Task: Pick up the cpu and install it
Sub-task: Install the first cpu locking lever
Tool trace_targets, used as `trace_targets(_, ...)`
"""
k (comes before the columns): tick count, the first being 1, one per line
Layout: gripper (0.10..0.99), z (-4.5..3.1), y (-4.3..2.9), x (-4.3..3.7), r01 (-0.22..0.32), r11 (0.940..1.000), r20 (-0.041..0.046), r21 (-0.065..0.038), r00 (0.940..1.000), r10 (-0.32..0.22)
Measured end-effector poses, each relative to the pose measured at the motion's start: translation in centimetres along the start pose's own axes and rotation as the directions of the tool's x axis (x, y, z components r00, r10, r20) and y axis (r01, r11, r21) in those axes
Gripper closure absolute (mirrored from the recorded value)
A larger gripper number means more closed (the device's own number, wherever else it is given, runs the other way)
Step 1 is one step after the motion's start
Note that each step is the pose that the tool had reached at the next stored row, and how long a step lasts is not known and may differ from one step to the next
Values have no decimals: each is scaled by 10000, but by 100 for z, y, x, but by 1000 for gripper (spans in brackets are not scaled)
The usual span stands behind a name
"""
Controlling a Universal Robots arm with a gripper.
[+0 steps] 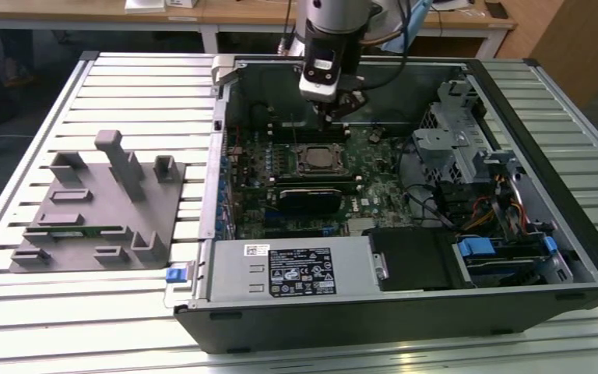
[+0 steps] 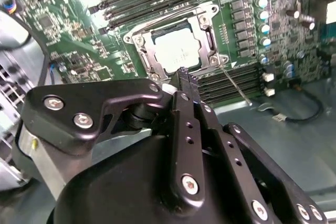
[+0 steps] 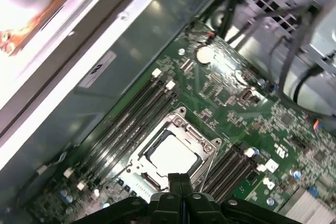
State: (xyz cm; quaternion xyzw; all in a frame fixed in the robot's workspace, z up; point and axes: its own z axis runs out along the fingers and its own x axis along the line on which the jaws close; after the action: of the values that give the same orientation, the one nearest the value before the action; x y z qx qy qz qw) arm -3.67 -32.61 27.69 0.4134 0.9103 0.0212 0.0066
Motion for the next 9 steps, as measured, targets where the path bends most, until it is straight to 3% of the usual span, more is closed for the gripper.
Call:
trace_targets(4,980,6,0,0,719,9974,-32,3,9974,-719)
trace_targets(9,980,14,-1,0,1626,9867,-72,4,9867,-1626)
